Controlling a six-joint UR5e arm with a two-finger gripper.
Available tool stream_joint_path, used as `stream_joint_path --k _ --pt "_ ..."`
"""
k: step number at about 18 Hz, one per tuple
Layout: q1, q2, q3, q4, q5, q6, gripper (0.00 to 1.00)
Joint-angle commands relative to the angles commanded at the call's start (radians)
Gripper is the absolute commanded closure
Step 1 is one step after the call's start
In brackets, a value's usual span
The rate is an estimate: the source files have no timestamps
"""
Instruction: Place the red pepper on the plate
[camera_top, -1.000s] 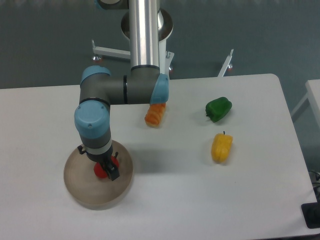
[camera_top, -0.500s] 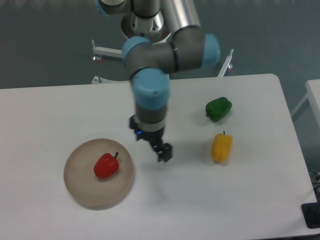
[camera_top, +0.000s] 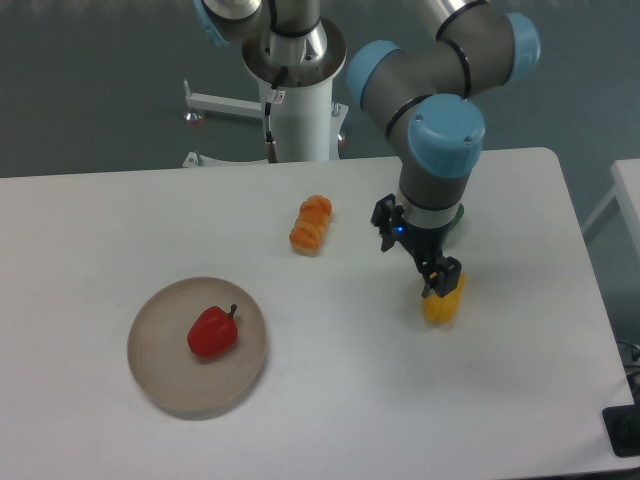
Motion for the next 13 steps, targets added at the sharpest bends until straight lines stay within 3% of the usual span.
stream_joint_path --k 13 --pt "0.018 -0.002 -0.012 -0.009 -0.003 0.032 0.0"
